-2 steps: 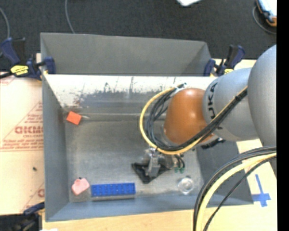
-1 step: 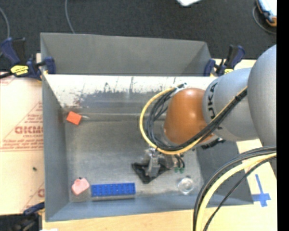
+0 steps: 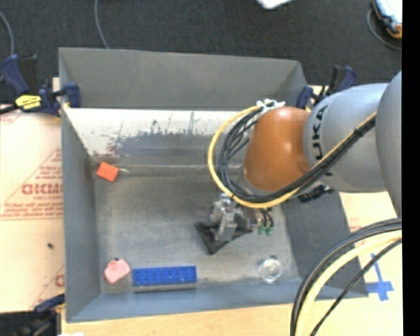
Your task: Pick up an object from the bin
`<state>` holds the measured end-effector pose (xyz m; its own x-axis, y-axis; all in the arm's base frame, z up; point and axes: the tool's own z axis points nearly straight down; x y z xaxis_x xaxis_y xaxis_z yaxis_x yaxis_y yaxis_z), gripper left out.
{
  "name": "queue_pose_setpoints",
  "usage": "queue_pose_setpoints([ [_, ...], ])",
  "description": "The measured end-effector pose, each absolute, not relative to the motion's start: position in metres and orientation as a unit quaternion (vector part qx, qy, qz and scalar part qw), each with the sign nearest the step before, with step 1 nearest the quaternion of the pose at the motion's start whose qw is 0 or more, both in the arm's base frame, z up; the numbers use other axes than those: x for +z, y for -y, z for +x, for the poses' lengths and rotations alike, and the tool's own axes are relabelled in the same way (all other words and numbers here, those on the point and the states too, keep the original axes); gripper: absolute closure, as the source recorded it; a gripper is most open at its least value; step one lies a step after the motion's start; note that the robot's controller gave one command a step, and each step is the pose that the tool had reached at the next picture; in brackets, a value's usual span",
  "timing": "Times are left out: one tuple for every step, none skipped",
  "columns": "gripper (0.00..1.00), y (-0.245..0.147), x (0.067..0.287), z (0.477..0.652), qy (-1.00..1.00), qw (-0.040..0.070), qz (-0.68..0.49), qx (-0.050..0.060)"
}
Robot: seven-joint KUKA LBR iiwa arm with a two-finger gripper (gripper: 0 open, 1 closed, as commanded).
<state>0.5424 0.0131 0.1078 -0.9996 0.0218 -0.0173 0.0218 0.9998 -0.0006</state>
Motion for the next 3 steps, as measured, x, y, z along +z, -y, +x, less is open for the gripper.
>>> queue_pose_setpoints([
  [1.0, -0.019, 0.108, 0.542, -1.0, 0.008, 0.006, 0.0],
  [1.0, -0.019, 0.23, 0.538, -0.999, 0.01, 0.041, 0.0],
  [1.0, -0.019, 0.23, 0.538, -0.999, 0.01, 0.042, 0.0],
])
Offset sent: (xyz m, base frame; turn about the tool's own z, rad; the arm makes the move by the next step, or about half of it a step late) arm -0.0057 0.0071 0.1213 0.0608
